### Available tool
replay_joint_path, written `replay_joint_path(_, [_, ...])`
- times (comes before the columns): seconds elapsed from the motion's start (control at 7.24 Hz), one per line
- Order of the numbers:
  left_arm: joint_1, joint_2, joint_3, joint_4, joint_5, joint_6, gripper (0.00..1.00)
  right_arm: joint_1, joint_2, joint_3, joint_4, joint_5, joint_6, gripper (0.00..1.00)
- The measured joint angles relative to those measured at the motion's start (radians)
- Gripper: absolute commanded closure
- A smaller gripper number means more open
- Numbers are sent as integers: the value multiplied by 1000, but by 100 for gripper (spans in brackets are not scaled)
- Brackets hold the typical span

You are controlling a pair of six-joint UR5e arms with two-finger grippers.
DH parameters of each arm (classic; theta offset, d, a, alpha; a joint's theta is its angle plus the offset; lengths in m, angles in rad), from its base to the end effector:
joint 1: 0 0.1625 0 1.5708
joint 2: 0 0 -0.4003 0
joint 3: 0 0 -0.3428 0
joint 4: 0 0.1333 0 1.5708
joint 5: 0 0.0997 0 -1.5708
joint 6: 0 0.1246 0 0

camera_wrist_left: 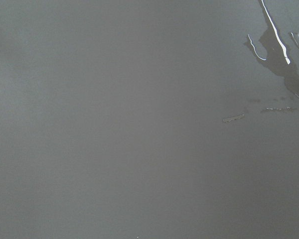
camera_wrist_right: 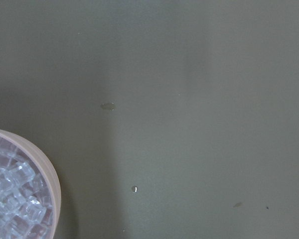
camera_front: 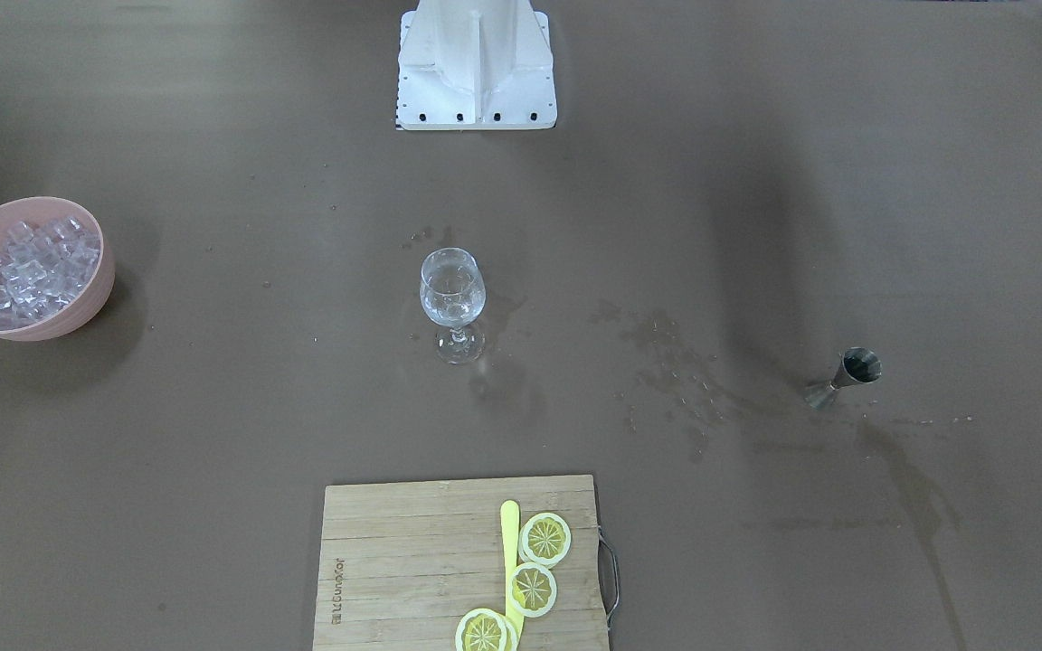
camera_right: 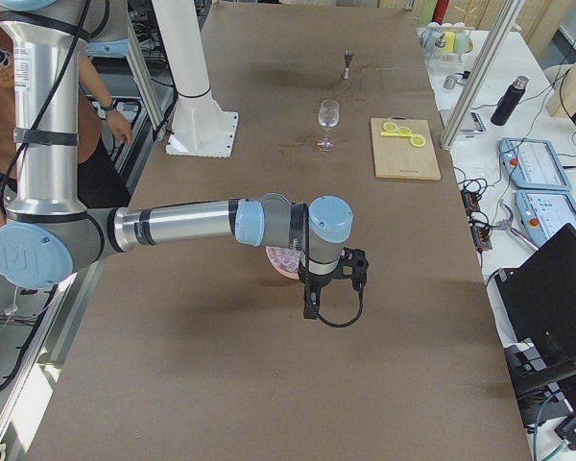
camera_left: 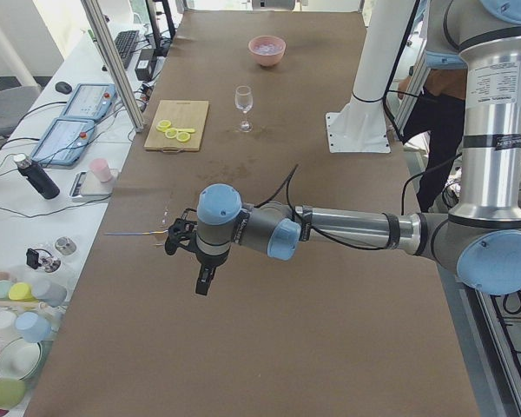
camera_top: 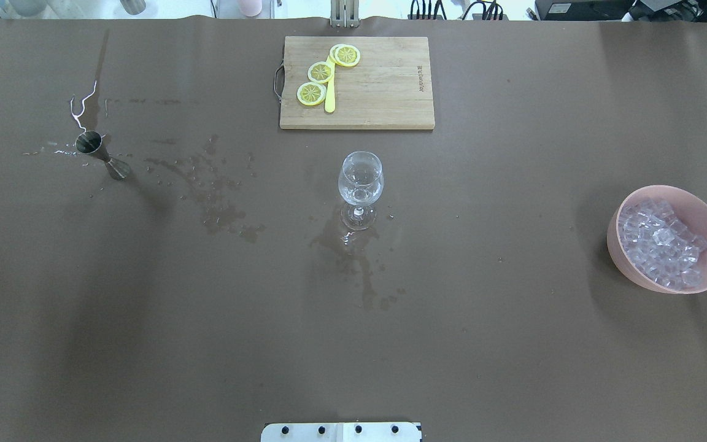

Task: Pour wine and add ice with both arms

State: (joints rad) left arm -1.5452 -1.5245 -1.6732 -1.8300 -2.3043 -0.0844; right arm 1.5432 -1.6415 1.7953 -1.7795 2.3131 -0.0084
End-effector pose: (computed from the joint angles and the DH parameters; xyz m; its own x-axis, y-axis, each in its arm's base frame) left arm -0.0384 -0.4484 0.6002 0.7367 0.1456 -0.6603 0.0379 0.9661 0.2554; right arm 0.0379 -0.4062 0.6064 0.7374 0.0084 0.6754 0.0338 0.9982 -0.0492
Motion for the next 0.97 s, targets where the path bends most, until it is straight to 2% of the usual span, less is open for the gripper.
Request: replay_joint_path(0.97, [2,4,-2,-1,-1,0,2,5,15,6,0,-16,0,0])
